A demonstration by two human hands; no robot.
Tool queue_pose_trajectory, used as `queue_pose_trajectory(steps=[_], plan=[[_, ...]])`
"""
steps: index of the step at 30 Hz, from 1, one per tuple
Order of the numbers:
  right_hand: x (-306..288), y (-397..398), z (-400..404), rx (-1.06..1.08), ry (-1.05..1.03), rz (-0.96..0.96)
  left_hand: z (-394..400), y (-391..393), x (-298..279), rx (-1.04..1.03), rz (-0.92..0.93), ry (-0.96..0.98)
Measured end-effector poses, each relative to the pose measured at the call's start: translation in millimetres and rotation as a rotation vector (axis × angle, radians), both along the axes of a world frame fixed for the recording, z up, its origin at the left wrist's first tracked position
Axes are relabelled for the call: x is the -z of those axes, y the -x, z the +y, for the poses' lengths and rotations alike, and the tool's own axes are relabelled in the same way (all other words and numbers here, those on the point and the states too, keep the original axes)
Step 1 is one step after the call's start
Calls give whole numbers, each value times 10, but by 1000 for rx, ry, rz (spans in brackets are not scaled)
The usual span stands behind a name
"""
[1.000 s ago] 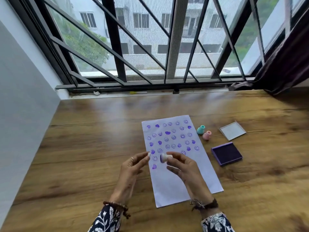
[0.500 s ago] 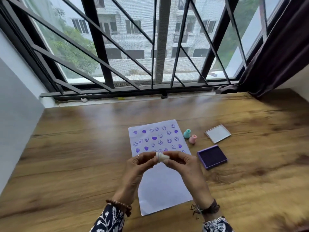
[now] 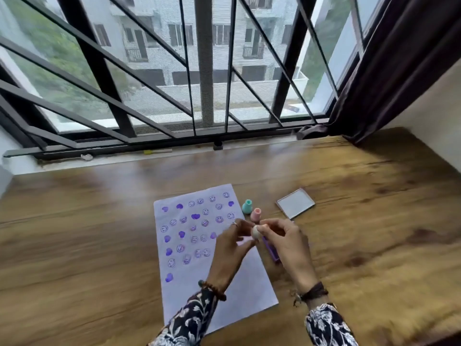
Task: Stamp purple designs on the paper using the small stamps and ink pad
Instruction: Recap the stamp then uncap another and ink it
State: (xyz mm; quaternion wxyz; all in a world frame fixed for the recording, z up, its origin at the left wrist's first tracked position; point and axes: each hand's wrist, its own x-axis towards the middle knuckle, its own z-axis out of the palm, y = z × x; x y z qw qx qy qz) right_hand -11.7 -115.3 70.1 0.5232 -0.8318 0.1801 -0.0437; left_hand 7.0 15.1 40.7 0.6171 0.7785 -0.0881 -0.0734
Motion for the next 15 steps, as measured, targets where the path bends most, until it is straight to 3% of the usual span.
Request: queue_pose_trajectory(steps=[7, 12, 15], plan=[[169, -439, -317, -30, 359, -42, -142, -340, 322, -244, -108, -281], [255, -605, -361, -153, 516, 87, -171, -566, 328, -195, -120, -404], [169, -708, -286, -63, 569, 4, -189, -653, 322, -137, -130, -453]])
